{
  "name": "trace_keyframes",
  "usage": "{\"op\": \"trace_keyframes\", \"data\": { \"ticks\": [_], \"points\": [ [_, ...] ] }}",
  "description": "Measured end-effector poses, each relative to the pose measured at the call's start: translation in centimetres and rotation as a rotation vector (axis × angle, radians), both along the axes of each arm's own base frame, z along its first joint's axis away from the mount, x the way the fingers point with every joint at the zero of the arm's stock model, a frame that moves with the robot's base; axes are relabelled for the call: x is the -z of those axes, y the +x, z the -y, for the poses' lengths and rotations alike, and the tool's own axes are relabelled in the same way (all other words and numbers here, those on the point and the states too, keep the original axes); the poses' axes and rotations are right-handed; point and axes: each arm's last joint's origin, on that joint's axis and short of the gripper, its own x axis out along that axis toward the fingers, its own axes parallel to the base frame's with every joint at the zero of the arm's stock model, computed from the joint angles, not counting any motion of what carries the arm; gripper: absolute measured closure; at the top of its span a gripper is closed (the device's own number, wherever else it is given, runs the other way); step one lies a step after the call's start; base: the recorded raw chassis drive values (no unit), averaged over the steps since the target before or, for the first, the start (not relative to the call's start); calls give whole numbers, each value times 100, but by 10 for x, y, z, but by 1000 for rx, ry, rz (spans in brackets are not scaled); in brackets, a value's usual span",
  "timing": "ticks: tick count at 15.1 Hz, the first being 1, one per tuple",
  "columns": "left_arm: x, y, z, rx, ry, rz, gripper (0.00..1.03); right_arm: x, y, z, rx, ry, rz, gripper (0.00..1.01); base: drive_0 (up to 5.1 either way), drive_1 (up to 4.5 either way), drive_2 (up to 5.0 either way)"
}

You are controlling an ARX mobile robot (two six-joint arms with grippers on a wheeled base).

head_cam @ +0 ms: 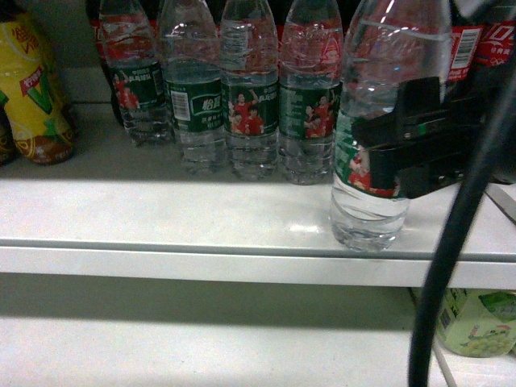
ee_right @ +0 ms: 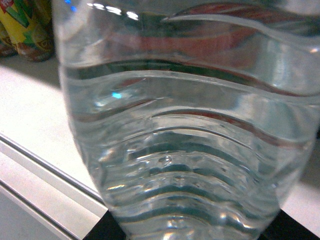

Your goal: Move water from second to third shelf

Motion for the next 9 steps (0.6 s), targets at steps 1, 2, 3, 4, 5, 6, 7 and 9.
{"op": "trace_keyframes", "data": {
  "ticks": [1, 2, 3, 4, 5, 6, 7, 9],
  "points": [
    [0, 0, 0, 0, 0, 0, 5, -5, -11, 27, 24, 16, 22, 61, 0, 0, 0],
    [0, 0, 0, 0, 0, 0, 5, -9, -22, 49, 42, 29, 18, 62, 0, 0, 0],
    [0, 0, 0, 0, 0, 0, 5, -12, -32, 60, 36, 41, 15, 62, 0, 0, 0],
    [0, 0, 0, 0, 0, 0, 5, -15, -42, 71, 23, 57, 16, 62, 0, 0, 0],
    [0, 0, 0, 0, 0, 0, 5, -23, -54, 83, 17, 77, 40, 62, 0, 0, 0],
    [0, 0, 0, 0, 0, 0, 5, -30, -62, 92, 22, 86, 65, 62, 0, 0, 0],
    [0, 0, 0, 0, 0, 0, 5, -34, -68, 97, 24, 91, 80, 62, 0, 0, 0],
    [0, 0, 0, 0, 0, 0, 5, -42, -82, 107, 31, 100, 99, 62, 0, 0, 0]
  ]
}}
